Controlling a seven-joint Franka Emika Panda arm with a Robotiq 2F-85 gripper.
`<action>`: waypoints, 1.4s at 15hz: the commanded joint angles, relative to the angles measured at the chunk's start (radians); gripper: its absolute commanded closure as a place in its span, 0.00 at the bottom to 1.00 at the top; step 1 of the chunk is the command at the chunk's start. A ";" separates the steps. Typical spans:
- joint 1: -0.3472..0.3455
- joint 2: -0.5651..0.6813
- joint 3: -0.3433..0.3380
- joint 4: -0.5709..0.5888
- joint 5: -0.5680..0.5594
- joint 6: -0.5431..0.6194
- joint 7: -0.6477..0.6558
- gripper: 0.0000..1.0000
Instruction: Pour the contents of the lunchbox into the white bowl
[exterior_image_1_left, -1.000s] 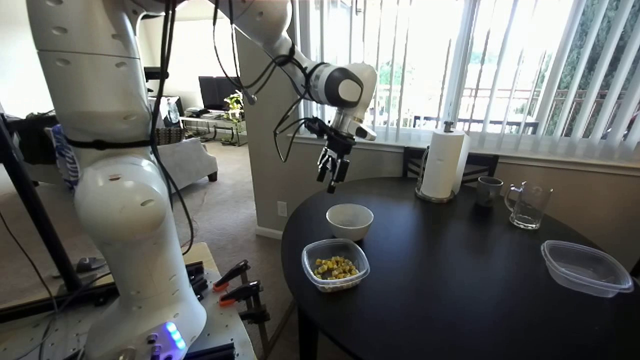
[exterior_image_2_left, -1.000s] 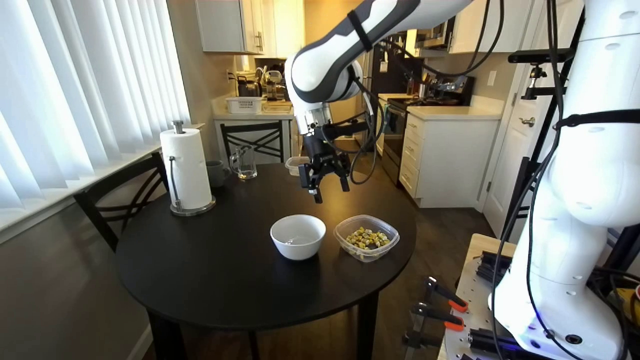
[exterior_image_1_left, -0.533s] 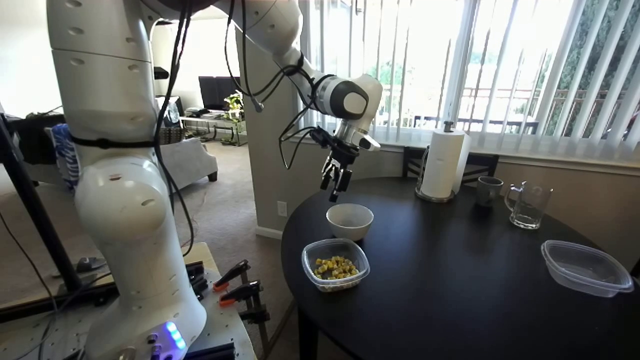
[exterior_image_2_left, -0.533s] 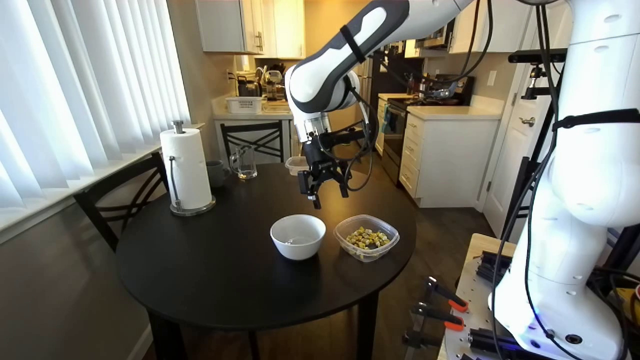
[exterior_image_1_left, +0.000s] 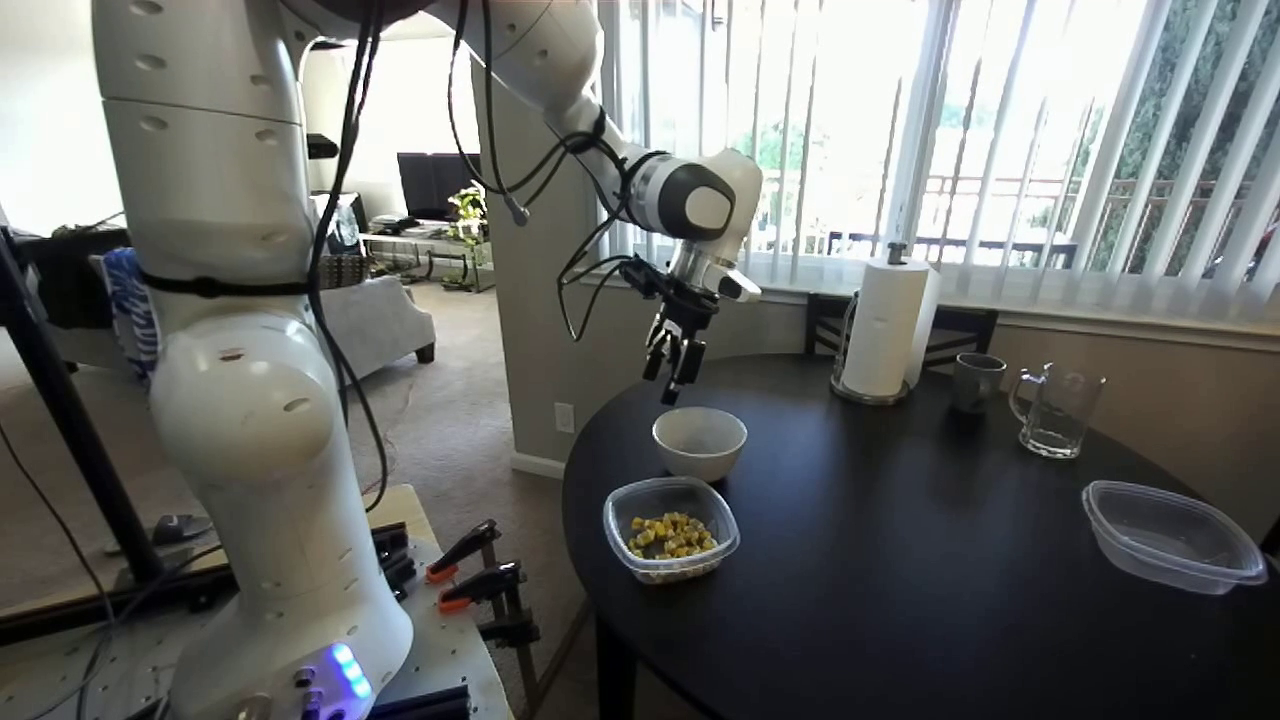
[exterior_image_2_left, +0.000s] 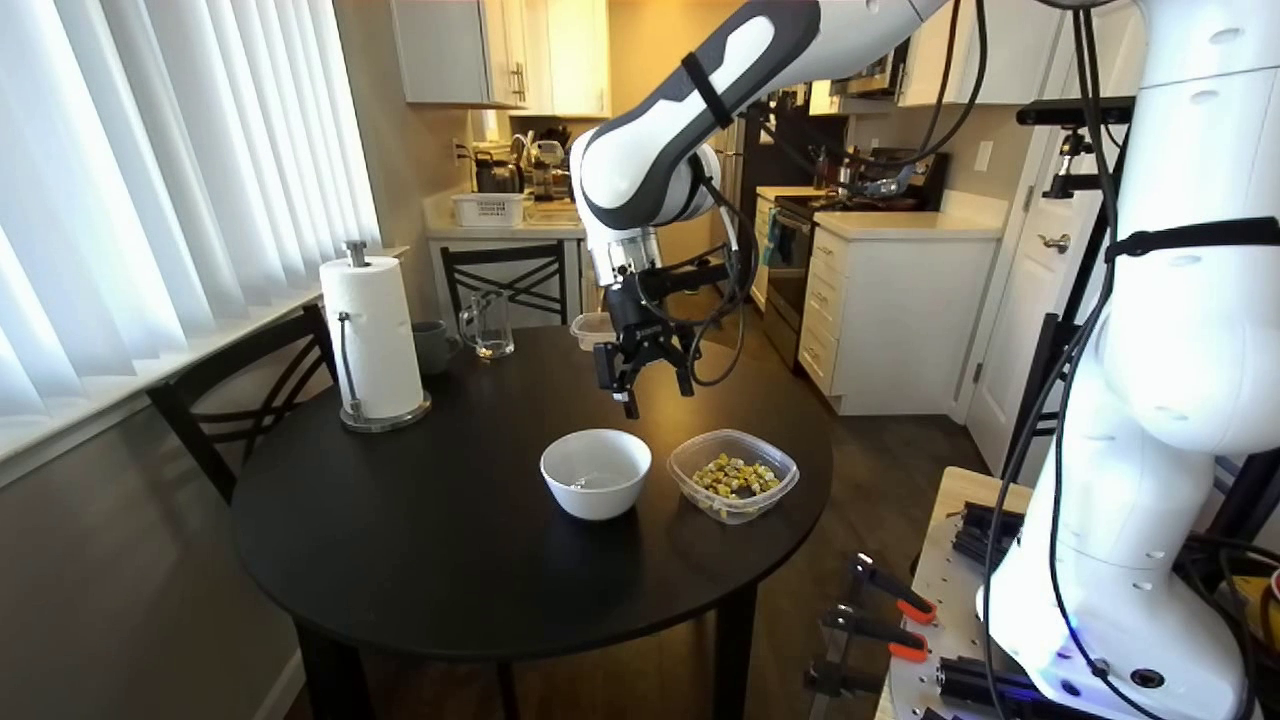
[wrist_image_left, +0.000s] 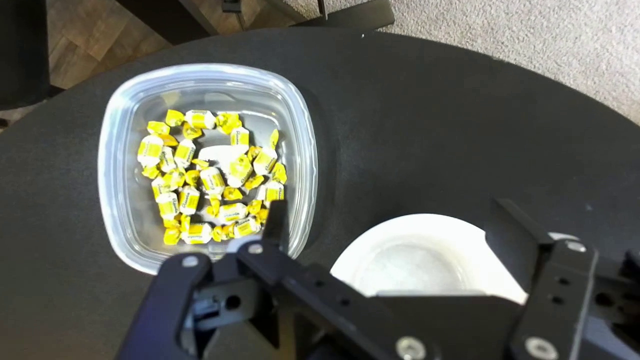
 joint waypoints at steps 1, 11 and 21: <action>0.009 -0.027 -0.007 -0.119 -0.035 0.172 -0.013 0.00; -0.010 -0.160 -0.075 -0.557 -0.209 0.853 0.046 0.00; -0.004 -0.071 -0.088 -0.543 -0.353 0.938 0.158 0.00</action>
